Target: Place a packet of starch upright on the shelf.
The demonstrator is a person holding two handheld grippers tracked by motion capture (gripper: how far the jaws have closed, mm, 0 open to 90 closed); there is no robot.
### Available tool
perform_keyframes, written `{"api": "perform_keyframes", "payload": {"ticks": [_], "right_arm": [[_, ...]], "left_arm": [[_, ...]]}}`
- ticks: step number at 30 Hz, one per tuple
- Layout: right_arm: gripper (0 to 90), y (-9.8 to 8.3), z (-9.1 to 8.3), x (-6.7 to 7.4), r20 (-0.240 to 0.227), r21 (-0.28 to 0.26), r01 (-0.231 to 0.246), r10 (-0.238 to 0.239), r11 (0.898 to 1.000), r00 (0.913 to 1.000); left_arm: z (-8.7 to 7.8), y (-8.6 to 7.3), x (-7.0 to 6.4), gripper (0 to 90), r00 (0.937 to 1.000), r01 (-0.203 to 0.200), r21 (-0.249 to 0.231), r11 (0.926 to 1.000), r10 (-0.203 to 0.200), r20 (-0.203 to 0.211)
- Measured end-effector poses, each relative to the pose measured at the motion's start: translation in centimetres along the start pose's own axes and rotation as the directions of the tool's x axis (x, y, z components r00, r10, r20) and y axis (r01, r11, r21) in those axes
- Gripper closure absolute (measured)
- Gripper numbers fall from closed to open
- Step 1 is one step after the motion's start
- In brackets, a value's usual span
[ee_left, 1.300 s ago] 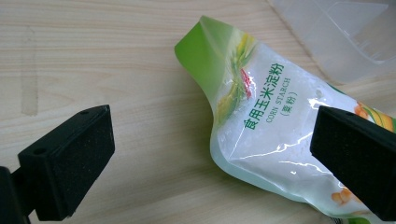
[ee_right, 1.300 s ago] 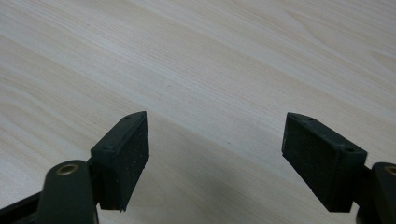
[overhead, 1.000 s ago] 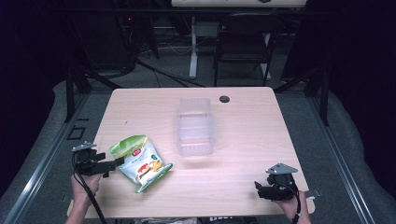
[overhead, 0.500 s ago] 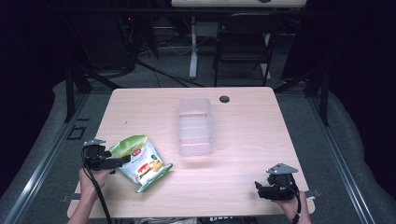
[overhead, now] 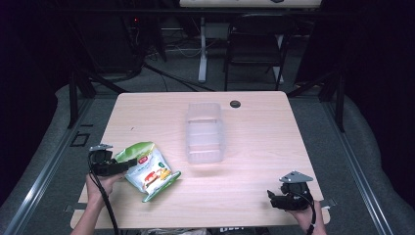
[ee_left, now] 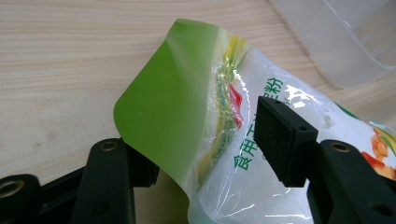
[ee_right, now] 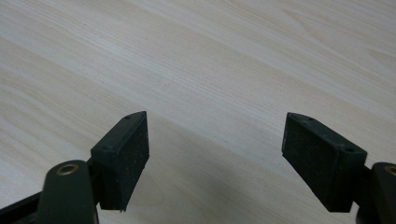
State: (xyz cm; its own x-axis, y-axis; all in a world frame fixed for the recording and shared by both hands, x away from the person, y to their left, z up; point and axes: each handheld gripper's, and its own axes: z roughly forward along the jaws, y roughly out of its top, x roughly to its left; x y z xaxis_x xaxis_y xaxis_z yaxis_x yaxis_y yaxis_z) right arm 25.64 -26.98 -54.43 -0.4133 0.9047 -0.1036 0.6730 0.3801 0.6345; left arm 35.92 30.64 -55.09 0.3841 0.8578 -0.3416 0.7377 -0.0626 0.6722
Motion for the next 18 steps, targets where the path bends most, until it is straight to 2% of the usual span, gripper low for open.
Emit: {"api": "perform_keyframes", "payload": {"ticks": [2, 5, 6, 8, 11, 14, 18], "right_arm": [[22.3, 0.03, 0.05, 0.06, 0.005, 0.003, 0.001, -0.001, 1.000, 1.0000], [22.3, 0.00, 0.03, 0.04, 0.004, 0.004, 0.002, -0.002, 1.000, 1.0000], [22.3, -0.06, -0.02, -0.05, 0.001, 0.005, 0.001, -0.001, 1.000, 1.0000], [22.3, -0.12, -0.04, -0.09, 0.005, 0.004, -0.001, 0.001, 1.000, 1.0000], [22.3, -0.11, -0.08, -0.02, 0.005, -0.002, -0.005, 0.005, 1.000, 1.0000], [22.3, -0.03, -0.04, 0.03, 0.003, 0.006, 0.008, -0.008, 1.000, 1.0000], [22.3, -0.12, -0.07, -0.03, 0.007, -0.001, -0.002, 0.002, 1.000, 1.0000]], "left_arm": [[0.20, -0.08, 0.01, 54.3, 0.9998, -0.012, 0.015, 0.9998, 0.012, 0.014], [0.20, -0.09, -0.12, 58.0, 0.9996, -0.020, 0.013, 0.9997, 0.020, 0.020], [0.19, -0.09, -0.20, 62.0, 0.9994, -0.025, 0.010, 0.9996, 0.025, 0.026], [0.22, -0.10, -0.22, 68.3, 0.9992, -0.033, 0.009, 0.9994, 0.033, 0.021], [0.37, -0.21, -0.28, 72.7, 0.9986, -0.048, 0.024, 0.9986, 0.047, 0.023], [0.35, -0.20, -0.30, 77.4, 0.9983, -0.050, 0.028, 0.9984, 0.049, 0.032], [0.37, -0.24, -0.32, 82.7, 0.9980, -0.042, 0.021, 0.9989, 0.041, 0.048]]}}
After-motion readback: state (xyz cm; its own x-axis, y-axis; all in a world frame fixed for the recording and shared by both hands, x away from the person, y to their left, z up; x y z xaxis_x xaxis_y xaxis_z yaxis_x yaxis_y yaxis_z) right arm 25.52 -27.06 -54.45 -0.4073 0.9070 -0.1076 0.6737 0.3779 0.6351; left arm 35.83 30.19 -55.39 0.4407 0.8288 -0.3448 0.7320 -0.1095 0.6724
